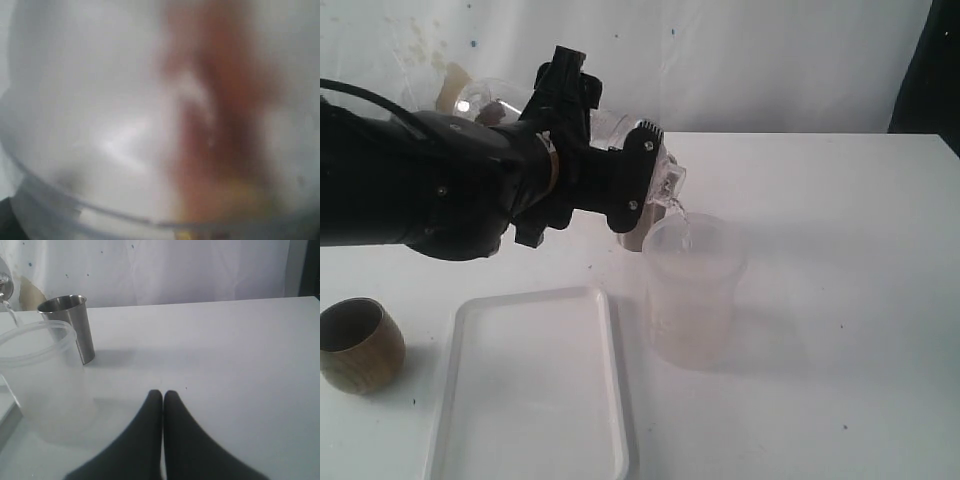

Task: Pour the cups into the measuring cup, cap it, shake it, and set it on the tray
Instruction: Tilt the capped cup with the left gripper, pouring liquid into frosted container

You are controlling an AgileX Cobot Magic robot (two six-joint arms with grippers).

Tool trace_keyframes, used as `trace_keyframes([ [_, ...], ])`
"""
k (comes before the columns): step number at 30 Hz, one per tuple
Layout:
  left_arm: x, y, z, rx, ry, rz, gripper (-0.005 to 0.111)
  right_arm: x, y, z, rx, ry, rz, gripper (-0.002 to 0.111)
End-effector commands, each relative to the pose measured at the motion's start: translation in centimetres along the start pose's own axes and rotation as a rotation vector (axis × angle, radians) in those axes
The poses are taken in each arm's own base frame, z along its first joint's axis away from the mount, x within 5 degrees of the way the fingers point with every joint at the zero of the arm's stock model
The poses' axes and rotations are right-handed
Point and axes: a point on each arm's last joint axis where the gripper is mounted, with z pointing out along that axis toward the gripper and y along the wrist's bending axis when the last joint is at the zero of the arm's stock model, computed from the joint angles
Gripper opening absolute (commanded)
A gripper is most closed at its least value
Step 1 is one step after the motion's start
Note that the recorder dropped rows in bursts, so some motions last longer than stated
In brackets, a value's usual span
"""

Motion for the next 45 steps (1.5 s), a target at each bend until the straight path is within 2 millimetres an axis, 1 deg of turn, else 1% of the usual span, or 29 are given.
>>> trace_keyframes([
  [1,0.00,1.21,-0.51,-0.068,0.014,0.046,0.000,0.18,0.01,0.00,-0.006,0.003,-0.003,0.000],
  [7,0.15,1.73,-0.56,-0.124,0.036,0.118,0.000,0.18,0.01,0.00,-0.006,0.003,-0.003,0.000],
  [9,0.33,1.78,-0.57,-0.128,0.057,0.117,0.000,0.18,0.01,0.00,-0.006,0.003,-0.003,0.000],
  [15,0.37,1.79,-0.58,-0.129,0.061,0.122,0.000,0.18,0.01,0.00,-0.006,0.003,-0.003,0.000],
  [29,0.37,1.79,-0.58,-0.126,0.068,0.227,0.000,0.18,0.01,0.00,-0.006,0.003,-0.003,0.000],
  [38,0.37,1.79,-0.58,-0.126,0.068,0.232,0.000,0.18,0.01,0.00,-0.006,0.003,-0.003,0.000],
  [45,0.35,1.78,-0.58,-0.123,0.071,0.313,0.000,0.18,0.01,0.00,-0.006,0.003,-0.003,0.000],
])
